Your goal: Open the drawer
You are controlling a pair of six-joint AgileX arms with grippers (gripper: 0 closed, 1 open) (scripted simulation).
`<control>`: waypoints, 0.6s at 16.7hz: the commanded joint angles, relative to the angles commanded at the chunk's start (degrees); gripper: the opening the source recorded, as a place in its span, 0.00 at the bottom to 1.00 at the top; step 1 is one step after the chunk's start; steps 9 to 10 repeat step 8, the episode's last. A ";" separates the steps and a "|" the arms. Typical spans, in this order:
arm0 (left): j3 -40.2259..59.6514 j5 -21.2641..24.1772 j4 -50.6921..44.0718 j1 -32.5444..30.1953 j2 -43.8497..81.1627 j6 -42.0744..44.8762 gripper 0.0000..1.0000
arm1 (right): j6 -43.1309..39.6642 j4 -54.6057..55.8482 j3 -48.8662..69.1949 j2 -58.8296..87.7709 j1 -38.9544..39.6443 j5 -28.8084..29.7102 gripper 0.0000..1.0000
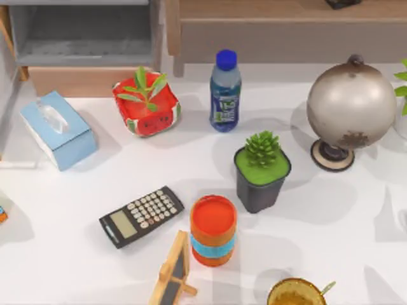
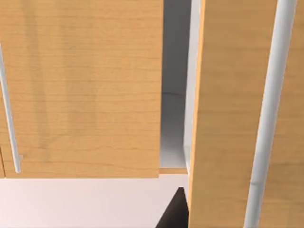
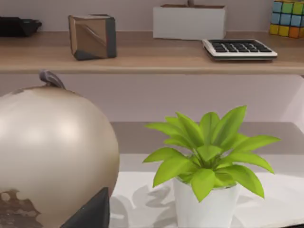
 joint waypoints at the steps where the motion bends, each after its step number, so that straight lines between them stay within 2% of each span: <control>1: 0.00 0.00 0.00 0.00 0.00 0.00 0.90 | 0.00 0.00 0.00 0.00 0.00 0.00 1.00; 2: 0.00 0.00 0.00 0.00 0.00 0.00 0.98 | 0.00 0.00 0.00 0.00 0.00 0.00 1.00; 3: 0.00 0.00 0.00 0.00 0.00 0.00 1.00 | 0.00 0.00 0.00 0.00 0.00 0.00 1.00; 10: 0.00 0.00 0.00 0.00 0.00 0.00 1.00 | 0.00 0.00 0.00 0.00 0.00 0.00 1.00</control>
